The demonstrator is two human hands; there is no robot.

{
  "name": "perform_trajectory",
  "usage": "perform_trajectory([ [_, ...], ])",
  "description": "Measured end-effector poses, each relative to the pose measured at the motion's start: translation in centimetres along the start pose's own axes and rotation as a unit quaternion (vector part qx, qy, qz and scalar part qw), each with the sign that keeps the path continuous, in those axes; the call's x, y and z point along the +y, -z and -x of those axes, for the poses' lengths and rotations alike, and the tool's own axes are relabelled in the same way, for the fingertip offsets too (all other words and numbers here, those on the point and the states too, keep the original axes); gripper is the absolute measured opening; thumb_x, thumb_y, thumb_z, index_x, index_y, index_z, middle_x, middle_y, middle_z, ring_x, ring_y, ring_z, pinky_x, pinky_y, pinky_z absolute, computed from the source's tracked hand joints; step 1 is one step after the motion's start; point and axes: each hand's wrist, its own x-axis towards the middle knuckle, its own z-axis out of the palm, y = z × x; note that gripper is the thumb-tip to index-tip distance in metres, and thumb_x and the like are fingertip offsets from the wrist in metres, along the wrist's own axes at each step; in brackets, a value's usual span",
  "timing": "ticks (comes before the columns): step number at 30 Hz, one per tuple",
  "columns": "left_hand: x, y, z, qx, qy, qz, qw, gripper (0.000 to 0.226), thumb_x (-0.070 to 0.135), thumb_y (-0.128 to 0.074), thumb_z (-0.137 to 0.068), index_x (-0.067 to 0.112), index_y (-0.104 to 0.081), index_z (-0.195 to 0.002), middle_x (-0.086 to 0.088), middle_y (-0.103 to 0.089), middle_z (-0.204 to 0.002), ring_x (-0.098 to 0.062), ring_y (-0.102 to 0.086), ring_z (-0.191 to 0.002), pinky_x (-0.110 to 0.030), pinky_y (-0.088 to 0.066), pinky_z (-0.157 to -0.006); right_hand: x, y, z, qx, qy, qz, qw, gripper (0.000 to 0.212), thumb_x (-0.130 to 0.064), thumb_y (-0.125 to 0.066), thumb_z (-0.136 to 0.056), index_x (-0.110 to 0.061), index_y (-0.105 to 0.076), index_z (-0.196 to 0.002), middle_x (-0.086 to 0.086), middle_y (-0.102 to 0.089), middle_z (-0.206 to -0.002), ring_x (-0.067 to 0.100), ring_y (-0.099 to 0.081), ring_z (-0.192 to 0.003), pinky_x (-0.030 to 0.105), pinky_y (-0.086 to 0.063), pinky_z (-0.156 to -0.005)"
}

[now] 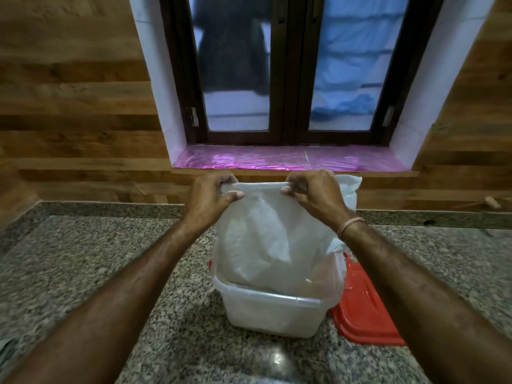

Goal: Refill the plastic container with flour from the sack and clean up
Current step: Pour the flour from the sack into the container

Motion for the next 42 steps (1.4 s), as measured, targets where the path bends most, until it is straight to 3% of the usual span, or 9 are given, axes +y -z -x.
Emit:
perform_trajectory([
  [3, 0.9, -0.6, -0.4, 0.004, -0.019, 0.035, 0.999, 0.014, 0.018, -0.085, -0.079, 0.016, -0.073, -0.086, 0.005, -0.072, -0.082, -0.006, -0.064, -0.076, -0.024, -0.047, -0.068, -1.4, -0.4, 0.0, -0.001, 0.008, 0.02, 1.0, 0.024, -0.042, -0.078, -0.09, -0.023, -0.08, -0.103, -0.002, -0.081, -0.096, 0.019, -0.072, -0.09, 0.044, -0.05, -0.101],
  [7, 0.5, -0.6, 0.0, 0.036, 0.003, 0.096, 0.995, 0.046, 0.025, -0.086, -0.081, 0.021, -0.062, -0.12, 0.01, -0.068, -0.11, -0.002, -0.064, -0.096, -0.011, -0.048, -0.078, -1.4, 0.2, 0.2, 0.063, -0.017, 0.029, 0.997, 0.018, -0.039, -0.077, -0.091, -0.021, -0.079, -0.09, 0.001, -0.079, -0.085, 0.021, -0.071, -0.081, 0.036, -0.055, -0.079],
  [14, -1.3, -2.2, 2.7, 0.008, 0.045, 0.199, 0.979, 0.027, 0.006, -0.074, -0.086, 0.016, -0.068, -0.111, 0.002, -0.075, -0.103, -0.021, -0.072, -0.097, -0.051, -0.059, -0.085, -2.1, 0.1, 1.1, 0.049, -0.038, 0.013, 0.998, 0.026, -0.048, -0.074, -0.092, -0.023, -0.078, -0.098, -0.002, -0.079, -0.091, 0.018, -0.07, -0.084, 0.027, -0.045, -0.07],
  [19, -0.3, -2.3, 2.5, 0.007, 0.055, 0.318, 0.946, 0.025, 0.035, -0.055, -0.106, 0.024, -0.06, -0.128, 0.003, -0.071, -0.12, -0.009, -0.07, -0.106, -0.027, -0.06, -0.082, -2.6, 0.3, 1.4, 0.084, -0.071, 0.026, 0.994, 0.009, -0.027, -0.079, -0.091, -0.021, -0.075, -0.085, -0.014, -0.073, -0.075, -0.007, -0.058, -0.069, 0.005, -0.028, -0.054],
  [23, 0.1, -1.4, 0.8, 0.029, 0.075, 0.371, 0.925, 0.018, 0.033, -0.065, -0.101, 0.017, -0.07, -0.108, -0.002, -0.076, -0.102, -0.01, -0.069, -0.092, -0.031, -0.059, -0.08, -3.2, 0.6, 2.3, 0.079, -0.074, -0.006, 0.994, 0.016, -0.032, -0.08, -0.09, -0.019, -0.072, -0.096, -0.008, -0.072, -0.084, 0.014, -0.068, -0.083, 0.031, -0.052, -0.069],
  [28, 0.5, -0.8, -0.2, 0.035, 0.072, 0.39, 0.917, 0.002, 0.014, -0.072, -0.095, 0.014, -0.071, -0.097, 0.002, -0.072, -0.089, -0.006, -0.065, -0.082, -0.02, -0.053, -0.072, -3.6, 0.5, 2.6, 0.082, -0.059, -0.045, 0.994, 0.023, -0.04, -0.079, -0.089, -0.018, -0.072, -0.086, -0.004, -0.071, -0.083, 0.017, -0.065, -0.081, 0.043, -0.058, -0.072],
  [33, 1.3, -0.7, -0.1, 0.008, 0.025, 0.343, 0.939, 0.004, 0.008, -0.076, -0.088, 0.006, -0.073, -0.087, 0.002, -0.07, -0.08, -0.006, -0.063, -0.075, -0.019, -0.051, -0.069, -3.6, 0.6, 2.1, 0.112, -0.115, -0.004, 0.987, 0.023, -0.039, -0.082, -0.085, -0.023, -0.068, -0.077, -0.002, -0.068, -0.088, 0.016, -0.061, -0.083, 0.04, -0.055, -0.072],
  [38, 0.2, -0.3, 0.0, -0.023, 0.046, 0.296, 0.954, 0.041, 0.018, -0.082, -0.086, 0.026, -0.063, -0.121, 0.005, -0.069, -0.115, -0.009, -0.068, -0.1, -0.028, -0.061, -0.083, -4.0, 0.2, 2.1, 0.136, -0.12, 0.021, 0.983, 0.024, -0.04, -0.081, -0.087, -0.022, -0.066, -0.079, -0.004, -0.062, -0.084, 0.013, -0.056, -0.078, 0.029, -0.041, -0.061],
  [42, -1.5, -1.3, 1.1, -0.045, 0.05, 0.248, 0.966, 0.015, 0.006, -0.078, -0.084, 0.012, -0.075, -0.097, -0.004, -0.079, -0.095, -0.026, -0.075, -0.091, -0.054, -0.06, -0.085, -4.7, 0.2, 1.8, 0.136, -0.116, 0.018, 0.984, 0.025, -0.041, -0.079, -0.088, -0.021, -0.067, -0.08, -0.006, -0.059, -0.082, 0.011, -0.054, -0.077, 0.028, -0.035, -0.06],
])
